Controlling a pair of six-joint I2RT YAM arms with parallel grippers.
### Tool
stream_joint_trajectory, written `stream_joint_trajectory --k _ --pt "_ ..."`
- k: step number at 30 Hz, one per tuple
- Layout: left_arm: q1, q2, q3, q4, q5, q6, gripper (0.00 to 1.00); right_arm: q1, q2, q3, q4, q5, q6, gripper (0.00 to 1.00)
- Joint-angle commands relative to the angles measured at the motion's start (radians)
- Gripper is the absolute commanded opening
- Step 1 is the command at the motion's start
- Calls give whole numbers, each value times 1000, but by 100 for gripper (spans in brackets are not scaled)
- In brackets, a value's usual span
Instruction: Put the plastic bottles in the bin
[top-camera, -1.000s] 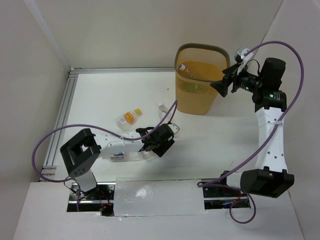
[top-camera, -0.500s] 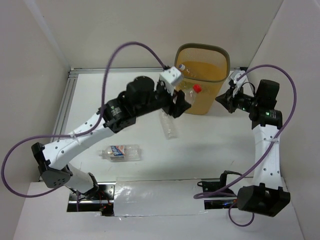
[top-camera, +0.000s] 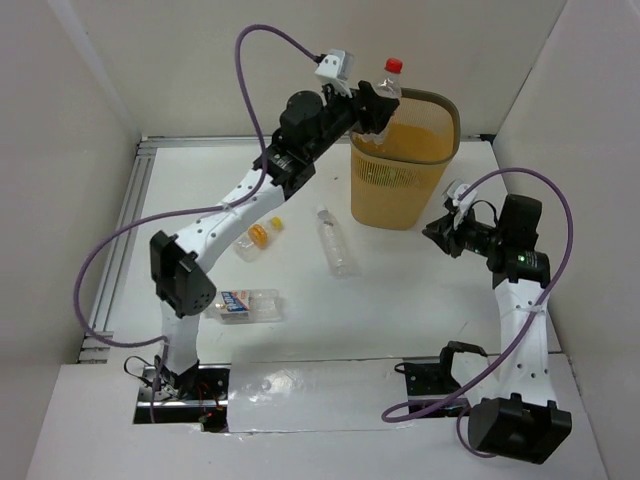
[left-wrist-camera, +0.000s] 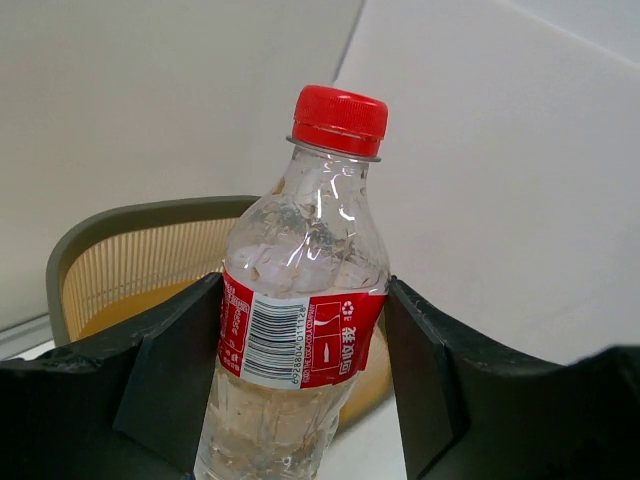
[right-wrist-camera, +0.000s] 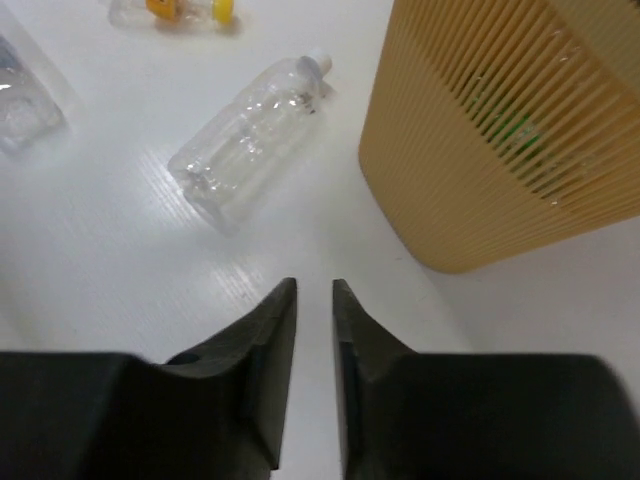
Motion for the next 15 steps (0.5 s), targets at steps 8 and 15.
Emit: stream_joint_trajectory --k 8,15 --pt "9 301 377 70 -95 -46 100 179 5 -103 113 126 131 82" --pt "18 45 169 27 -73 89 100 380 158 -76 216 305 265 100"
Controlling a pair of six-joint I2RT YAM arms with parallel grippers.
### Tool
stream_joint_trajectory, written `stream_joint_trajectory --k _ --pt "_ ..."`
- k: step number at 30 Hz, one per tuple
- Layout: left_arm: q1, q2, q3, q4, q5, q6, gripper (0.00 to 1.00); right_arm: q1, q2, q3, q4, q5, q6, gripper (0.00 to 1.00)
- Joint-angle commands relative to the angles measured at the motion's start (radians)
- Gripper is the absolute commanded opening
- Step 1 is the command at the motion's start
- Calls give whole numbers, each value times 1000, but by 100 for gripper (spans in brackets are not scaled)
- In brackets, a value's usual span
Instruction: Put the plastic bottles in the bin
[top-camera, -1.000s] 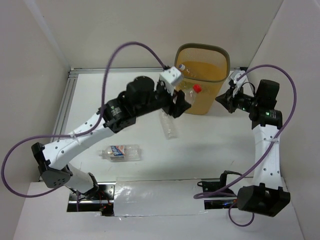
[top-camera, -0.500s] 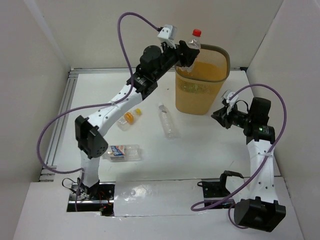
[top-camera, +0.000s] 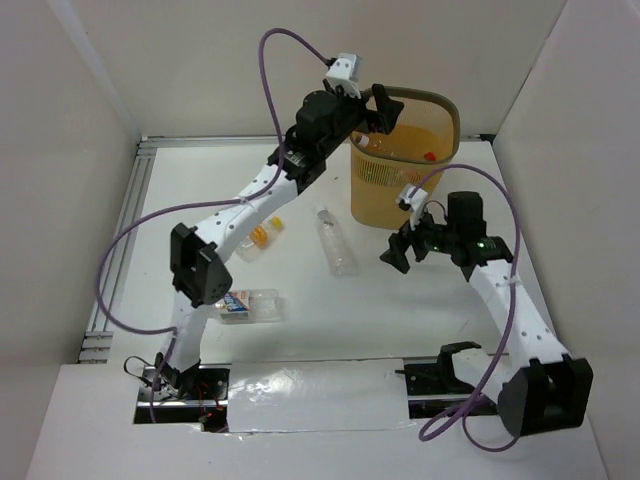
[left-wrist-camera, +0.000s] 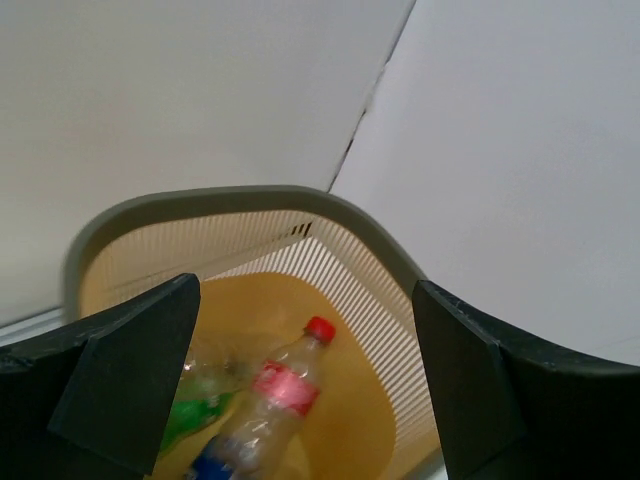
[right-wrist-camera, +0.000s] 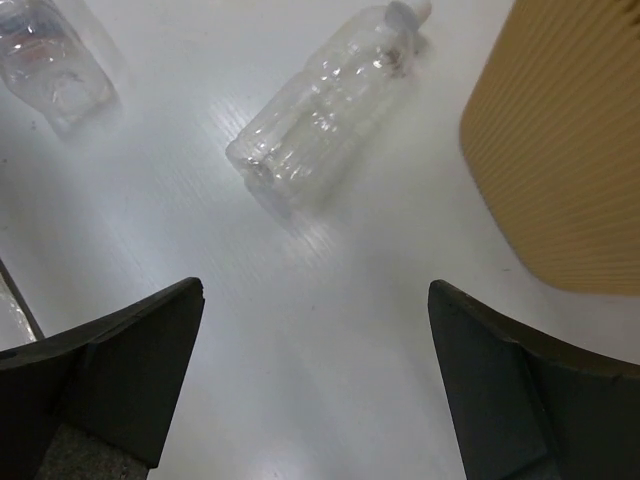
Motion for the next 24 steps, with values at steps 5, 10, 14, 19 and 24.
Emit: stream_joint_trajectory --k 5,10,14,19,24 --pt "-15 -688 -478 -72 -96 203 100 246 213 41 196 232 126 93" --pt "-70 -1080 -967 -286 -361 212 100 418 336 79 316 407 352 73" --pt "-90 -1326 -1177 -542 -508 34 100 512 419 115 394 595 527 80" --pt "-90 -1391 -1258 -821 -627 -148 100 577 533 150 443 789 607 96" --pt "-90 -1299 -1270 -815 -664 -154 100 610 670 185 443 837 652 100"
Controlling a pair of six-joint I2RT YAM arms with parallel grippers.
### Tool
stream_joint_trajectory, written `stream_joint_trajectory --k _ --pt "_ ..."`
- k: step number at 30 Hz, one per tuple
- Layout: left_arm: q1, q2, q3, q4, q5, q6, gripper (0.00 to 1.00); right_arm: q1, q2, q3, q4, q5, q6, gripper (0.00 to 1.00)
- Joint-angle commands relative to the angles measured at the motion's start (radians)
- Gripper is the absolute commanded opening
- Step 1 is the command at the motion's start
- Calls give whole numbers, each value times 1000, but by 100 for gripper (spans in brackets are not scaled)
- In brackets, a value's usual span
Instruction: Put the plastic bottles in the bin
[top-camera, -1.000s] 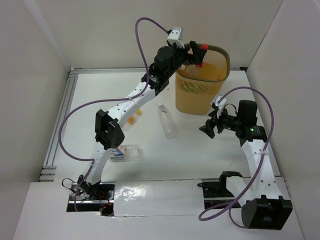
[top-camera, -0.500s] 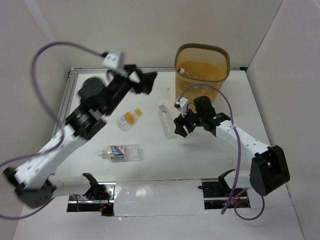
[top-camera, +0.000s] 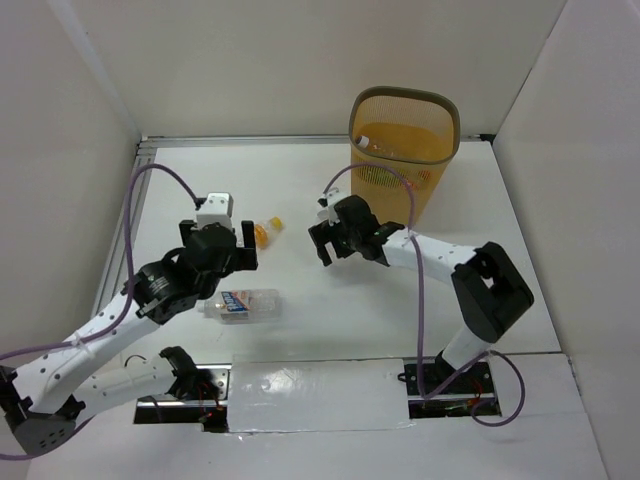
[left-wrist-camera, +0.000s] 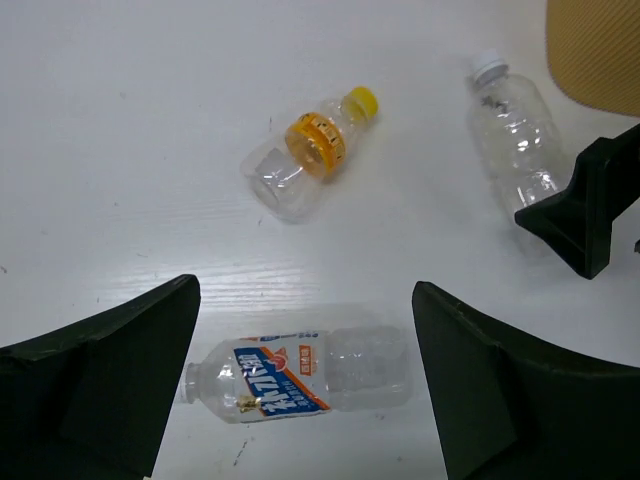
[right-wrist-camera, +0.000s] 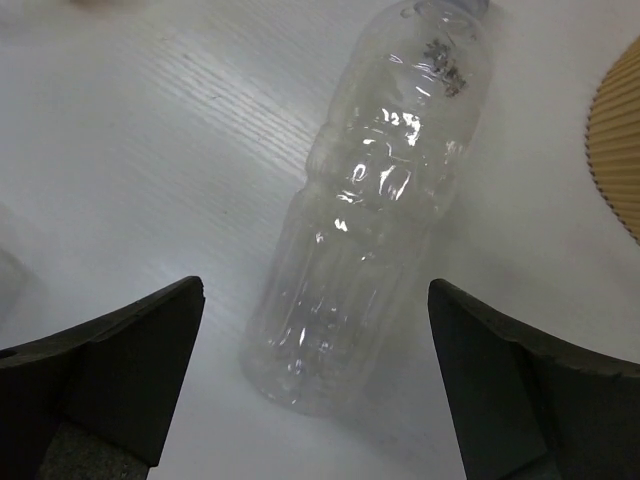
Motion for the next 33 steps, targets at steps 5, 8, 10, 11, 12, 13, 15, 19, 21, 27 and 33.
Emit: stream_joint_trajectory --k 5,8,10,11,12,13,15,19,21,27,33 --pt "34 45 -81 194 -25 129 100 14 152 68 73 131 92 89" --pt "135 80 -136 323 101 255 100 2 138 68 73 93 81 79" --pt "227 131 -168 368 210 319 100 -7 99 68 73 21 35 63" --pt "256 146 -168 406 243 332 100 -7 80 68 61 -2 22 58" --pt "284 171 -180 426 292 350 100 -7 60 68 50 -36 -21 50" --pt "331 171 -193 446 314 359 100 -21 16 80 33 -132 -47 48" --pt "376 171 -226 527 383 387 100 -51 -36 103 -19 -227 -121 44" --pt "471 171 -285 650 524 465 100 -124 -141 244 -140 -531 -238 42" --pt "499 189 -300 684 576 499 100 -134 -165 361 -180 -573 -238 42" --pt "499 309 -280 752 670 586 100 -226 -169 666 -124 -509 -129 41" --pt "476 467 -233 785 721 649 100 -332 -51 870 -177 -131 -51 42"
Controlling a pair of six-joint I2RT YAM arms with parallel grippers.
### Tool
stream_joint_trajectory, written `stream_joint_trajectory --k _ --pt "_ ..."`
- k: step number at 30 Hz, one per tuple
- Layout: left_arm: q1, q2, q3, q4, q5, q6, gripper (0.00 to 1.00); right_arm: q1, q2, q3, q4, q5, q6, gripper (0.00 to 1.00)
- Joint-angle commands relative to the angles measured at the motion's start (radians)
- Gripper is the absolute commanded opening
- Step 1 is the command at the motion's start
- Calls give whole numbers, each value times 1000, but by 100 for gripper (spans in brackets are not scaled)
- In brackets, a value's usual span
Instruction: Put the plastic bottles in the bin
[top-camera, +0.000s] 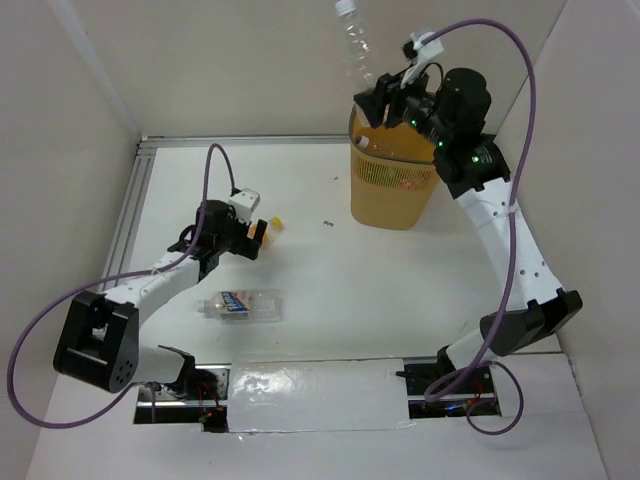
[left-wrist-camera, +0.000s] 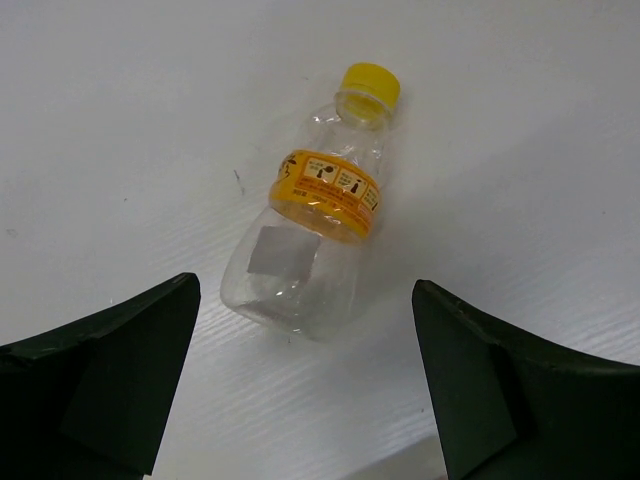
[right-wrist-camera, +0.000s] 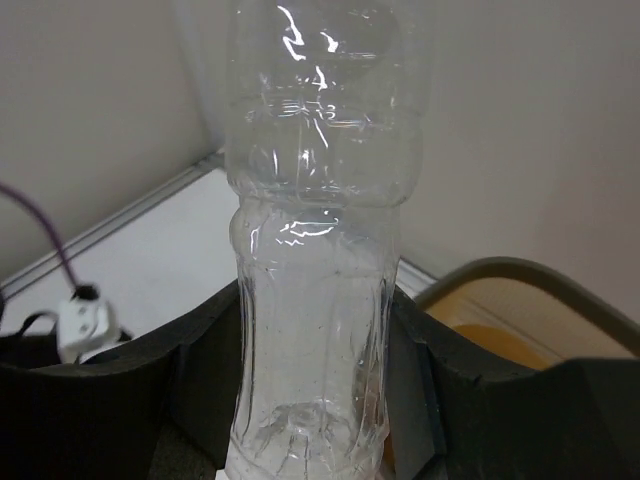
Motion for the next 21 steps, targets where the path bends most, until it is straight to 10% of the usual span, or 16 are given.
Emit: stream_joint_trajectory --k 1,4,7,18,21 --pt "-25 48 55 102 57 77 100 -76 84 72 -61 207 47 44" --pt "-51 106 83 102 26 87 100 -180 115 83 -121 191 33 59" --pt "-73 158 104 111 -9 97 100 -224 101 22 -133 133 6 100" --pt "-114 367 178 110 -222 127 97 -446 -86 -224 -142 -177 4 100" --pt "-114 379 187 89 -213 127 76 -500 -133 -276 -142 -237 4 100"
